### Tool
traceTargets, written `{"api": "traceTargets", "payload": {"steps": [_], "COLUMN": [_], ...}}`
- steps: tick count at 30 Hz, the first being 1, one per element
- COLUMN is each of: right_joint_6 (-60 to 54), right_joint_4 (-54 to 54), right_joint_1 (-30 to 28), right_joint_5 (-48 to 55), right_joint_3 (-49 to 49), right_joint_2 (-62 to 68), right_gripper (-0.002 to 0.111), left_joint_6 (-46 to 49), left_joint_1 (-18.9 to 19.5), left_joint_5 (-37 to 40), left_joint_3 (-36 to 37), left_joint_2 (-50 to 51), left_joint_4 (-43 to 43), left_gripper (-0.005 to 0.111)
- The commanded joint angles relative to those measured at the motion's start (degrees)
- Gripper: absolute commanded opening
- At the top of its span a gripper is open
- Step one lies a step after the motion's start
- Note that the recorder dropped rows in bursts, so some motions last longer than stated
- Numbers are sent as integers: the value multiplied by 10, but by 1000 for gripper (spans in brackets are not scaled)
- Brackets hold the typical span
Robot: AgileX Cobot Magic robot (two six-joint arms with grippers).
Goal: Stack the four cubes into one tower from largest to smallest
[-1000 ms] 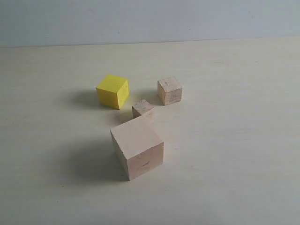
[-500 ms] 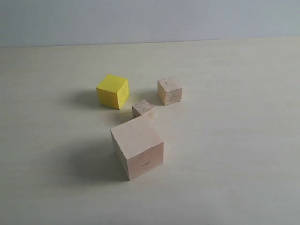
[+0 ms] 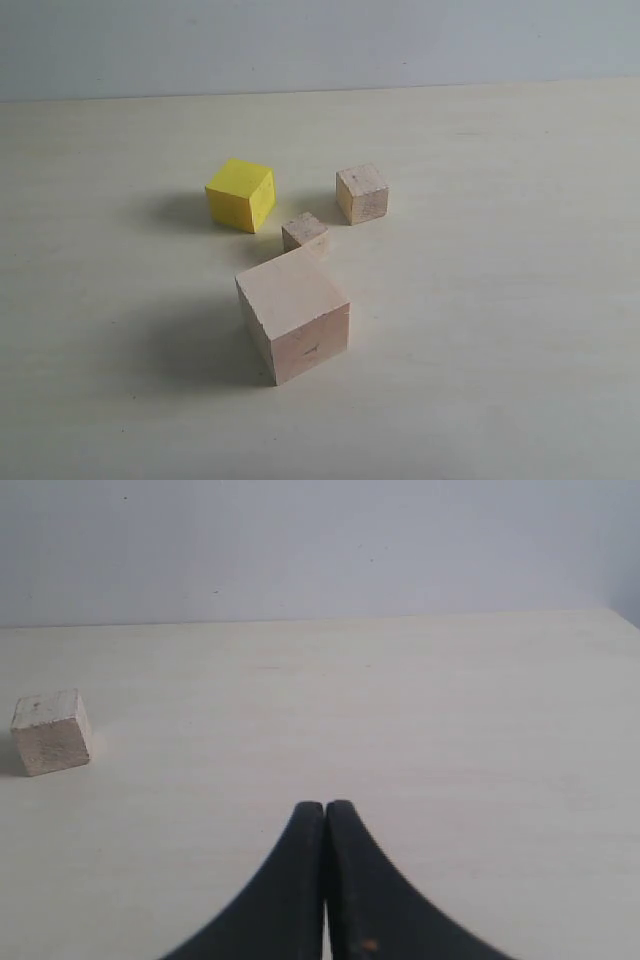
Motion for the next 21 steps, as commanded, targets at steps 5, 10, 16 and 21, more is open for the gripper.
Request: {"api": "traceTargets", "payload": {"steps": [5,10,16,21], "right_joint_6": [0,-2,-2,52], "right_joint_4": [-3,-3,-3,6], "right_joint_1": [-3,-3,-3,-3], "right_joint_5": [-120,-290,-342,-496], "right_joint_3": [3,3,3,3], "right_joint_2": [-3,-3,-3,-3], "right_gripper": [0,0,0,0], "left_joint_6": [-1,-1,-4,-88], "left_joint_1": [-1,-1,-1,-1], "left_joint_5": [-133,-204,-270,-310], "left_joint_3": [2,2,2,-3], "left_joint_2": [-3,-3,-3,-3], "left_joint_4": [0,0,0,-3], "left_gripper": [0,0,0,0]}}
